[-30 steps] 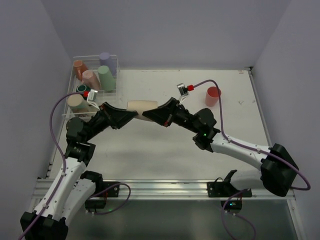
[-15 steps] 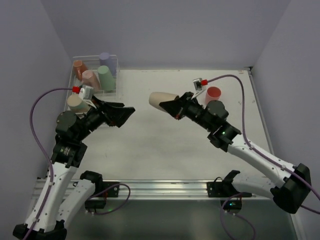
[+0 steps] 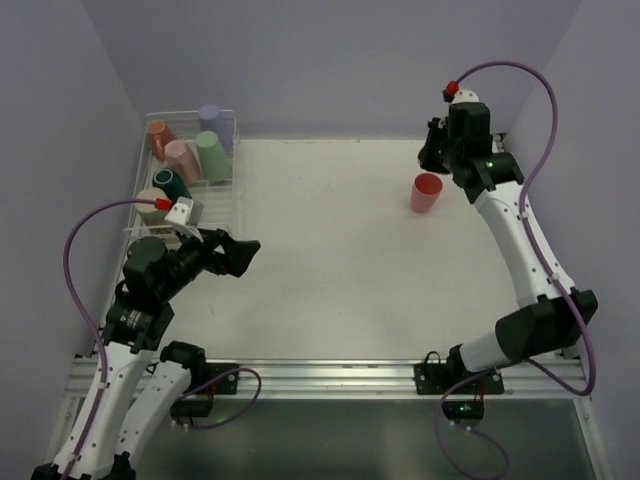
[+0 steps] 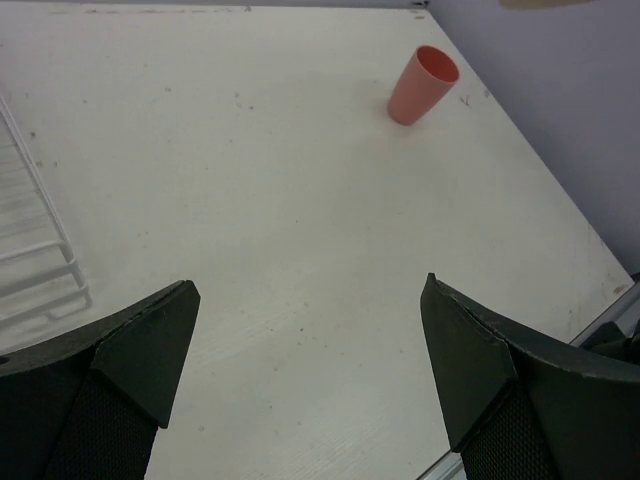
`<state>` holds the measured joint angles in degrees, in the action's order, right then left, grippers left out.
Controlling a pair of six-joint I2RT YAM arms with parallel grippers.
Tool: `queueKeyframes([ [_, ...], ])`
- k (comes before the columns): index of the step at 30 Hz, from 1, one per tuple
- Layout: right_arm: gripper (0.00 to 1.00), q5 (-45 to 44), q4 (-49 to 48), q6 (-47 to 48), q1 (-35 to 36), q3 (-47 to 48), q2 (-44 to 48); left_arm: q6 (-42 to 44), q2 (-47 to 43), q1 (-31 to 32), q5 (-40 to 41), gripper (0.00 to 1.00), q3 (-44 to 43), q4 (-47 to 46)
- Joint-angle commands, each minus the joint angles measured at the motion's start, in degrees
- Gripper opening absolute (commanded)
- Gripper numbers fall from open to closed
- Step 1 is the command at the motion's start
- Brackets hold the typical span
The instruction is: Unload the cups from the dish rack
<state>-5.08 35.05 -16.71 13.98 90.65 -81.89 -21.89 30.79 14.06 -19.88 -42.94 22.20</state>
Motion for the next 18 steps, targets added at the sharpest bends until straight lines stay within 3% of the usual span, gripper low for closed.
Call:
queueKeyframes([
  [1, 0.0, -3.98, 11.61, 5.81, -1.93, 6.72, -6.34, 3.61, -0.64, 1.22, -1.12, 1.0, 0.48, 0.22],
  [5, 0.0, -3.62, 16.62, 5.99, -2.73, 13.48, -13.29, 4.22, -1.08, 4.47, 0.8, 1.0, 1.45, 0.13],
  [18, 0.0, -3.71, 16.89, 6.25, -3.26, 18.68, -23.22, 5.72, -0.11, 10.72, 3.44, 1.0, 5.5, -2.42],
])
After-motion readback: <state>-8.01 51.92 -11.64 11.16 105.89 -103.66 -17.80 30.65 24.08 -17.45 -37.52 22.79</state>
